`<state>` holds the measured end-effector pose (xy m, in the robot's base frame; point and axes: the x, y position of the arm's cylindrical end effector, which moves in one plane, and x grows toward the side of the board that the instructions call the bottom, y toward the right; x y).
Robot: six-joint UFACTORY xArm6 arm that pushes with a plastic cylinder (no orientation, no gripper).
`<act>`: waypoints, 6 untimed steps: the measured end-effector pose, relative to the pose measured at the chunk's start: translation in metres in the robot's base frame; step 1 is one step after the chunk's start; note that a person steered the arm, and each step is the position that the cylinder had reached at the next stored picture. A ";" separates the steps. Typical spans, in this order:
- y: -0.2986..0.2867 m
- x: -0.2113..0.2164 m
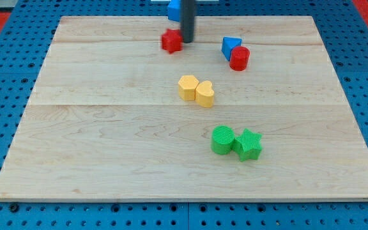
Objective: Push the red circle into the yellow heart
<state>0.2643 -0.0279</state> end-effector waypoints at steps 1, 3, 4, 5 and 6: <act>0.037 -0.014; 0.199 0.013; 0.157 0.057; 0.093 0.059; 0.075 0.048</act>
